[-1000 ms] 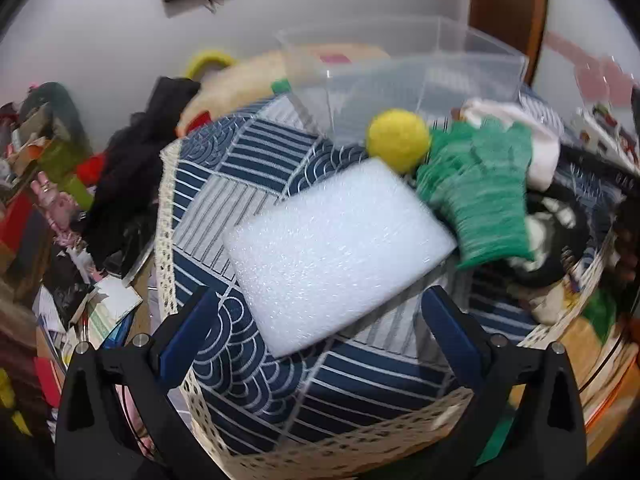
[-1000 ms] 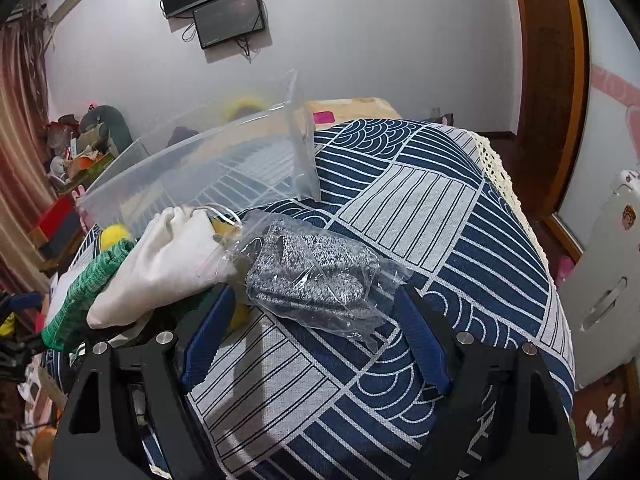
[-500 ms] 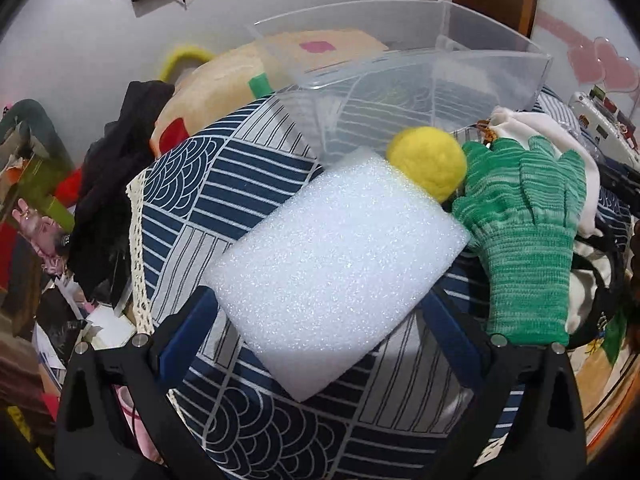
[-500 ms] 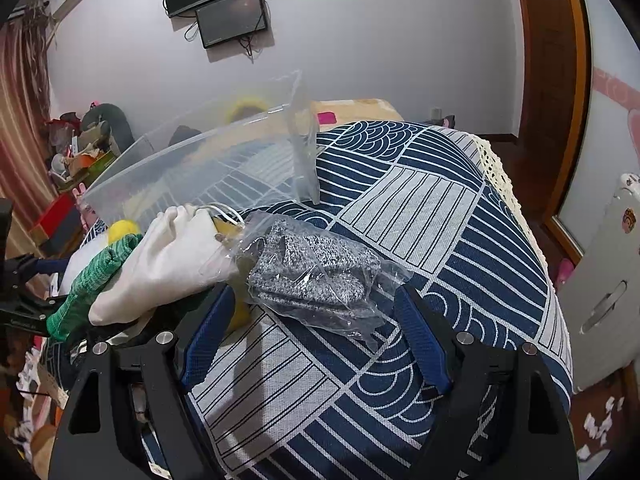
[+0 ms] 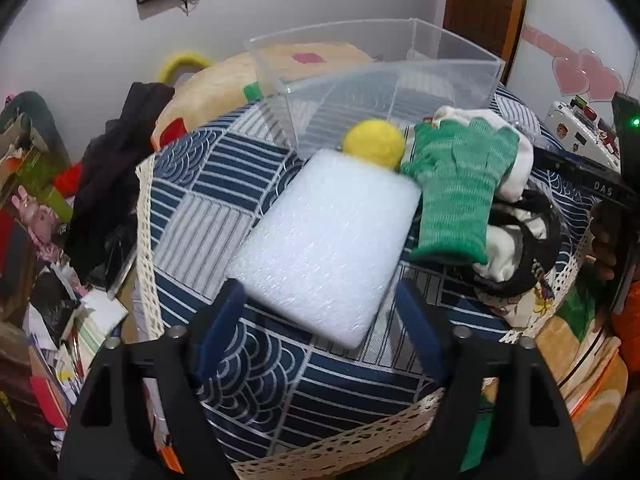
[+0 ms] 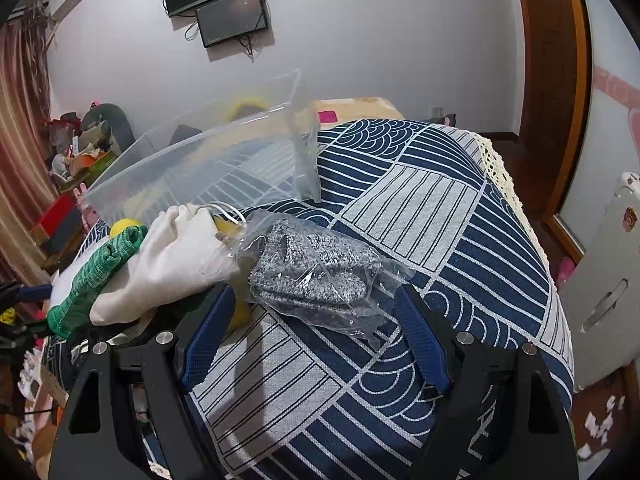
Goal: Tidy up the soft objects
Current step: 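Grasp the white foam block with left tool while right tool grasps the silver packet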
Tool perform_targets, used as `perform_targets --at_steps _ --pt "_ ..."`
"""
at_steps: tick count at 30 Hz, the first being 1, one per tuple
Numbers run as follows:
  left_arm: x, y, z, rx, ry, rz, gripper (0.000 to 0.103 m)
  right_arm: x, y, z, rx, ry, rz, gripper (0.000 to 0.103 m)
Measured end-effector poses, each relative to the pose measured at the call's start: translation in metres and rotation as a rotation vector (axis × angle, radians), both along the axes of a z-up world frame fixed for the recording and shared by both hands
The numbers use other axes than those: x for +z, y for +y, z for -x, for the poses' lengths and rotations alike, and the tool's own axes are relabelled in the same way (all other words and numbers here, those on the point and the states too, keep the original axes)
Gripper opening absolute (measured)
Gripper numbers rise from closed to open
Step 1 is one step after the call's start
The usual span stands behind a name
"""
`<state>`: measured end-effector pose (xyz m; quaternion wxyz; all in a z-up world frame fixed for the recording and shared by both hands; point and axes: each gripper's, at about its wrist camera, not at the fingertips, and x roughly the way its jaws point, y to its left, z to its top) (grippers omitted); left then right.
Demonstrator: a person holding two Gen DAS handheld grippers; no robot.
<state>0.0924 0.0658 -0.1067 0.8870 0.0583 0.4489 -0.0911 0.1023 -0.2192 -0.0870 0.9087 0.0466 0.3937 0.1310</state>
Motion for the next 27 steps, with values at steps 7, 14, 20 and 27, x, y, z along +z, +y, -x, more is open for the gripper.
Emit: perform_targets --at_steps 7,14,20,27 --pt "0.000 -0.005 -0.030 -0.068 -0.009 -0.051 0.100 0.001 0.001 0.002 0.012 -0.008 0.002 0.080" --pt "-0.029 -0.006 -0.055 -0.103 0.078 -0.031 0.100 -0.001 0.002 -0.001 0.001 -0.002 0.012 0.080" --pt "-0.029 0.000 -0.046 -0.046 0.033 0.064 0.097 -0.001 0.007 -0.006 -0.019 -0.019 0.063 0.080" --pt "-0.023 -0.002 -0.005 0.023 -0.042 0.054 0.096 -0.002 0.012 -0.006 0.010 -0.016 0.072 0.042"
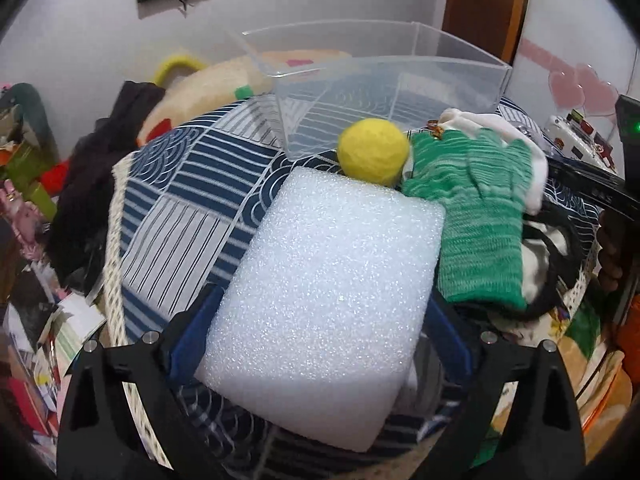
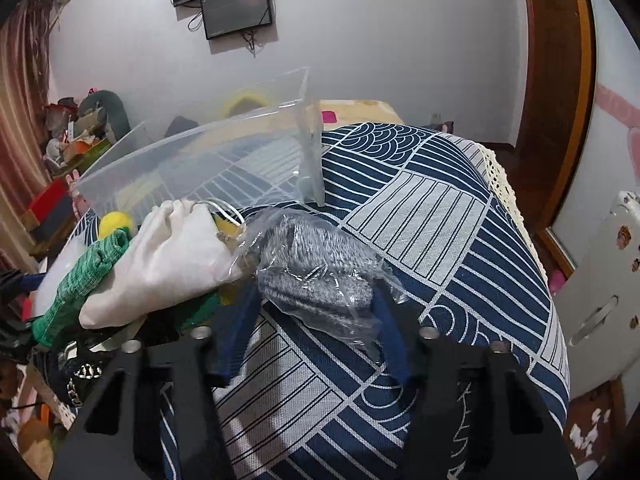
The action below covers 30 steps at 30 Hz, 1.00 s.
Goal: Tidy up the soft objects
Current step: 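Grasp the white foam block with left tool while right tool grasps the silver packet, then lower foam block into clear box with left tool while right tool drops silver packet in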
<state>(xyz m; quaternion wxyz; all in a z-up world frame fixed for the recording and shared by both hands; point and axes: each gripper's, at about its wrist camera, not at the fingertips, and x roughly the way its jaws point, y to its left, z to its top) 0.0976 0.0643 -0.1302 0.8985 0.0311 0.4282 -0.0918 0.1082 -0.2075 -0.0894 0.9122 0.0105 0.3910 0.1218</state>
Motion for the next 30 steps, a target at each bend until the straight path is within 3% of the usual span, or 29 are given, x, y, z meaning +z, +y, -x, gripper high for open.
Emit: perform_targets --at_steps 6,10,21,30 --pt "0.008 0.002 0.026 0.095 -0.046 -0.010 0.095 0.004 -0.002 0.005 0.001 -0.026 0.001 0.022" --pt "0.024 0.004 0.036 0.139 -0.102 -0.027 0.095 0.014 -0.002 0.009 -0.016 -0.074 0.017 0.018" --pt "0.085 -0.008 0.034 0.142 -0.292 0.008 0.095 0.058 0.000 0.022 0.003 -0.226 -0.005 0.016" --pt "0.107 -0.014 0.009 0.161 -0.364 0.091 0.095 0.081 0.008 0.002 0.019 -0.301 -0.029 0.016"
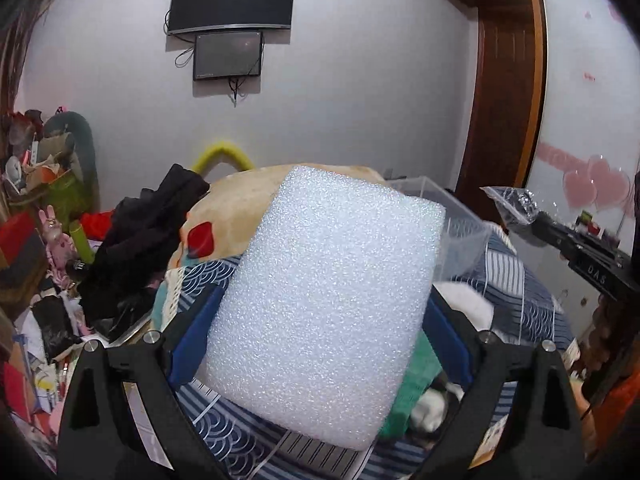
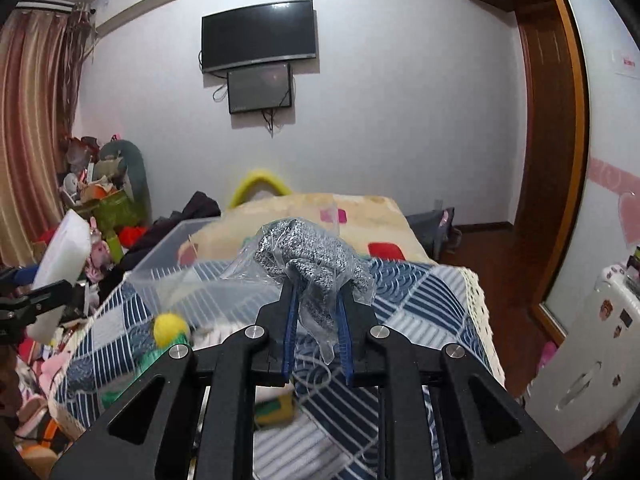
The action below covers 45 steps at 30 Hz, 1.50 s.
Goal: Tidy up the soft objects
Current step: 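Lower foam block into clear box with left tool while right tool drops silver packet in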
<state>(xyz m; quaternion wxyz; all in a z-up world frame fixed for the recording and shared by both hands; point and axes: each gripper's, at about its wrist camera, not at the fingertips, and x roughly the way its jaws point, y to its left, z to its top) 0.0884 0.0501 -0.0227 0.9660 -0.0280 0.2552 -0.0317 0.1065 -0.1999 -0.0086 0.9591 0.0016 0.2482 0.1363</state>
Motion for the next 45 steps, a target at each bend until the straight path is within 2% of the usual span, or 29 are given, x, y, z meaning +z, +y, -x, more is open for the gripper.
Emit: perform_targets --at_steps 8,17,22,25,31,35,39,45 --pt "0.004 -0.002 -0.043 0.006 0.000 0.027 0.096 0.005 0.019 -0.017 0.034 -0.020 -0.007 0.016" --pt "-0.010 -0.004 -0.105 -0.031 0.104 0.068 0.096 -0.003 0.036 -0.049 0.069 0.024 0.019 0.016" --pt "-0.023 -0.012 -0.137 -0.035 0.171 0.044 0.095 -0.015 0.047 -0.068 0.093 0.090 0.039 0.016" --pt "-0.027 -0.018 -0.150 -0.083 0.205 0.048 0.094 -0.024 0.052 -0.074 0.100 0.121 0.062 0.016" --pt "-0.042 -0.027 -0.170 -0.075 0.266 0.005 0.094 -0.042 0.055 -0.084 0.115 0.198 0.107 0.017" --pt "-0.045 -0.035 -0.172 -0.089 0.271 -0.015 0.094 -0.039 0.055 -0.078 0.128 0.189 0.136 0.019" --pt "-0.048 -0.041 -0.169 -0.097 0.290 -0.031 0.094 -0.035 0.054 -0.075 0.140 0.194 0.143 0.023" --pt "-0.039 -0.037 -0.161 -0.084 0.267 -0.022 0.094 -0.022 0.045 -0.070 0.131 0.165 0.116 0.040"
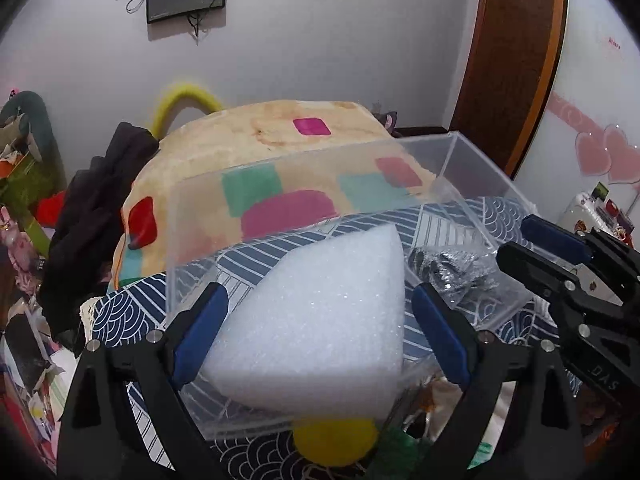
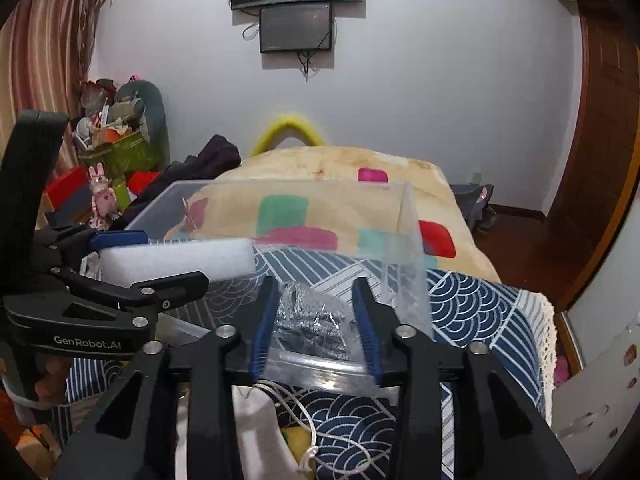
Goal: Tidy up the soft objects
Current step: 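Lower foam block into clear box with left tool while right tool drops silver packet in, then grasp the yellow felt ball with left tool while right tool grasps the white drawstring bag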
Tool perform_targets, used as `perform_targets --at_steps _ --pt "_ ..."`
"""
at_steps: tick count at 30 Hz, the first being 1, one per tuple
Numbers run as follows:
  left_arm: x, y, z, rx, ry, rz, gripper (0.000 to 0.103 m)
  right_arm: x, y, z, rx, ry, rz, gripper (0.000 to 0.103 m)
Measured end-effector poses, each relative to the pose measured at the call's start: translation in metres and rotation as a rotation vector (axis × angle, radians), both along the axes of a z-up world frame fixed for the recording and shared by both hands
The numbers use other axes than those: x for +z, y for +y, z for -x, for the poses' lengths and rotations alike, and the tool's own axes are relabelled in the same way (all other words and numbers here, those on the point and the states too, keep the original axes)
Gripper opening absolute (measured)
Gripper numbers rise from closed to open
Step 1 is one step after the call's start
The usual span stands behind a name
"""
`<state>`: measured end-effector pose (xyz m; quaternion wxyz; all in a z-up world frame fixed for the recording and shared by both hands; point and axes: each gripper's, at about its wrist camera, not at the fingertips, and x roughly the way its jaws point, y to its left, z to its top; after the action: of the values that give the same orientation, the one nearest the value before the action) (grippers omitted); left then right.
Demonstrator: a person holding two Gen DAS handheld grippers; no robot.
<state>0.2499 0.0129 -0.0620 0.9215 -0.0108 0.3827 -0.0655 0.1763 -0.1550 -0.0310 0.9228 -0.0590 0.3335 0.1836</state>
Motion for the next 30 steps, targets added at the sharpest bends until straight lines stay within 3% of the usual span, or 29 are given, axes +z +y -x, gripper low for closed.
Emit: perform_targets --at_steps 6,16,21,30 --pt "0.020 0.003 0.023 0.026 -0.067 -0.009 0.096 0.019 -0.004 0.011 -0.007 -0.066 -0.025 0.058" --pt "0.034 0.008 0.077 0.031 -0.170 -0.030 0.101 0.030 -0.011 0.035 -0.007 -0.129 -0.057 0.067" --pt "0.018 0.013 0.093 0.036 -0.148 -0.038 0.101 0.022 -0.018 0.044 -0.022 -0.105 -0.089 0.067" --pt "-0.025 0.018 0.098 0.040 -0.065 0.033 0.099 -0.010 -0.009 0.048 -0.011 -0.016 -0.054 0.067"
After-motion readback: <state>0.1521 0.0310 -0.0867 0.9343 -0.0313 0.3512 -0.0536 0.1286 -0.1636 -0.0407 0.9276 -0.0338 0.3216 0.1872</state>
